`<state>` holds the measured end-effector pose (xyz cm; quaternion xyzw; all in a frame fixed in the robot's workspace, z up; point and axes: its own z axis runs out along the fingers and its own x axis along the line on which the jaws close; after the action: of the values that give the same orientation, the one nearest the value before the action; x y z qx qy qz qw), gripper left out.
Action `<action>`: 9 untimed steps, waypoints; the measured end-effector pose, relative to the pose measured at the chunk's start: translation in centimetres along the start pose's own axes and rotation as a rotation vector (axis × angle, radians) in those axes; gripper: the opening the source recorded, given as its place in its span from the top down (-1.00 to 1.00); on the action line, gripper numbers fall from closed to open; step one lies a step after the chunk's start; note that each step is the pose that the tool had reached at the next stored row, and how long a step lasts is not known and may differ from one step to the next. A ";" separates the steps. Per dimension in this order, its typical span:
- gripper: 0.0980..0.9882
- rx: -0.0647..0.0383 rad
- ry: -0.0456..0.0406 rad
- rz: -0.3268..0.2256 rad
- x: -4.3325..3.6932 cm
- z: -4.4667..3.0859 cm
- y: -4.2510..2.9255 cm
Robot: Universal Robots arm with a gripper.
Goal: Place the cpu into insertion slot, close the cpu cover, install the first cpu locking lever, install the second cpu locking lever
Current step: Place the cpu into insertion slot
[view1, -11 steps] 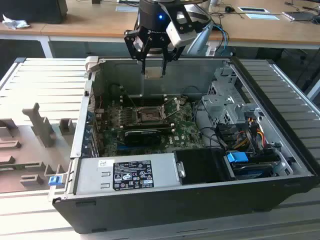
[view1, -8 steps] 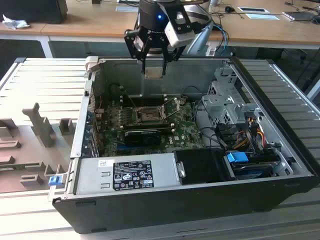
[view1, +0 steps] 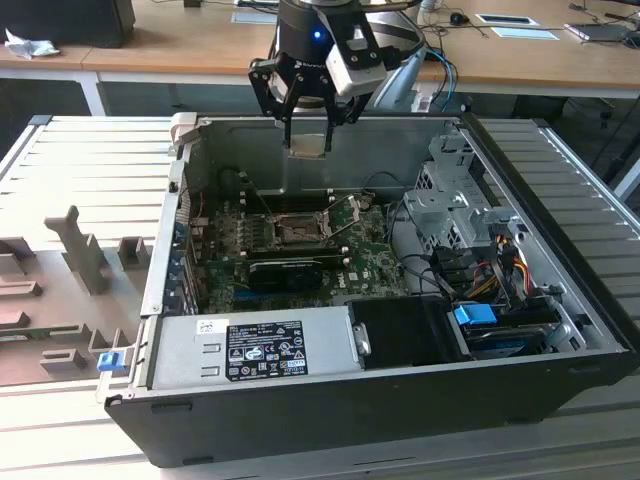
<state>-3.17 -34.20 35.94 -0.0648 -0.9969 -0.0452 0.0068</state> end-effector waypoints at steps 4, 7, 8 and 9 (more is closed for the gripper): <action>0.03 -0.001 -0.0028 0.030 0.00 0.01 0.00; 0.03 -0.001 -0.0061 0.067 0.00 0.02 0.00; 0.03 -0.002 -0.0071 0.078 0.00 0.03 0.00; 0.03 -0.002 -0.0081 0.090 0.00 0.03 0.00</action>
<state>-3.17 -34.20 35.91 -0.1097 -0.9929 -0.0455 0.0047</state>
